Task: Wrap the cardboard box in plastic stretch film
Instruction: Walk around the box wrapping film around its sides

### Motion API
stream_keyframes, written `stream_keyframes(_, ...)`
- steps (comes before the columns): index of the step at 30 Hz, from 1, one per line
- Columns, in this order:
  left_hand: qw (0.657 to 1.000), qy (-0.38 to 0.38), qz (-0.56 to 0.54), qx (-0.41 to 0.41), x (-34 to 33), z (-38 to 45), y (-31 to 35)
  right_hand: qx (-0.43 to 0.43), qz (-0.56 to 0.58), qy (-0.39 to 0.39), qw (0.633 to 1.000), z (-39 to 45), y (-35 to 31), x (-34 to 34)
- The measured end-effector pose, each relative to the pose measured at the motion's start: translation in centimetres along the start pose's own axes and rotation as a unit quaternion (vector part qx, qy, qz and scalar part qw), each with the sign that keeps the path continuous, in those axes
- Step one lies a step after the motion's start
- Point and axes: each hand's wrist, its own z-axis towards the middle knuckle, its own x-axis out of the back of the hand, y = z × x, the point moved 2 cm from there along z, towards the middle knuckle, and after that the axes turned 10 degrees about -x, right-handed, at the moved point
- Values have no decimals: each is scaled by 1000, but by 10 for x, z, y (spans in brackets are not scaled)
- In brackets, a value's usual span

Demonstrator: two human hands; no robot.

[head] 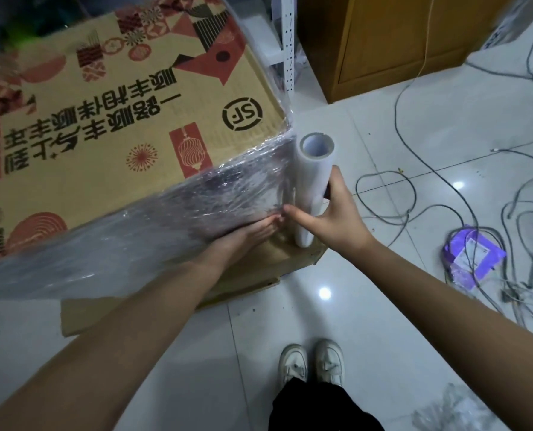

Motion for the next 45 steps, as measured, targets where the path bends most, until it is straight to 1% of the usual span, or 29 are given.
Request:
stream_keyframes(3, 999, 6, -54, -1, 17, 6, 7, -20, -48, -2, 999, -1, 5, 2)
stream_keyframes(5, 995, 52, -88, -4, 25, 13, 11, -19, -48, -10, 999, -2, 7, 7)
stream_keyframes(6, 994, 73, -87, -10, 25, 16, 13, -13, -47, -17, 999, -1, 8, 10)
stream_keyframes(7, 993, 79, -89, -14, 23, 19, 14, -8, -42, -27, 999, 0, 9, 13)
stream_keyframes(9, 994, 55, -97, -10, 13, 23, 14, -8, -28, -49, 998, 3, 10, 20)
stream_keyframes(11, 995, 40, -92, 15, 5, 28, 16, -10, -24, -73, 997, 7, 12, 24)
stream_keyframes(14, 998, 31, -38, 28, -1, 30, 20, -4, -24, -92, 995, 11, 14, 24)
stream_keyframes(17, 999, 10, 23, 30, -5, 28, 22, -6, -9, -83, 996, 15, 12, 18)
stream_keyframes(21, 999, -12, -10, 30, -5, 26, 27, -17, -1, -68, 998, 19, 9, 13)
stream_keyframes(24, 997, -19, -72, 36, 4, 27, 22, -16, -21, -43, 999, 19, 8, 15)
stream_keyframes(27, 986, 10, -166, 16, 22, 25, 11, -19, -50, -5, 999, 15, 7, 20)
stream_keyframes(28, 984, 39, -174, 20, 29, 22, 7, -22, -70, 7, 997, 13, 7, 22)
stream_keyframes(30, 978, 126, -158, 58, 43, 11, -3, -37, -116, 28, 992, 9, 4, 26)
stream_keyframes(31, 972, 155, -160, 73, 48, 2, -10, -41, -139, 34, 989, 8, 1, 29)
stream_keyframes(32, 970, 164, -158, 81, 52, -7, -18, -42, -162, 35, 985, 8, -1, 31)
stream_keyframes(34, 972, 155, -148, 99, 55, -25, -38, -38, -205, 28, 978, 8, -5, 34)
stream_keyframes(37, 967, 152, -152, 137, 47, -40, -62, -48, -214, 15, 976, 10, -9, 38)
stream_keyframes(39, 975, 120, -137, 125, 37, -50, -68, -63, -211, 6, 975, 9, -13, 40)
stream_keyframes(42, 987, 72, -82, 118, 23, -58, -72, -82, -205, 0, 975, 7, -17, 41)
stream_keyframes(45, 990, 43, -72, 113, 20, -62, -74, -116, -157, 12, 981, 5, -19, 44)
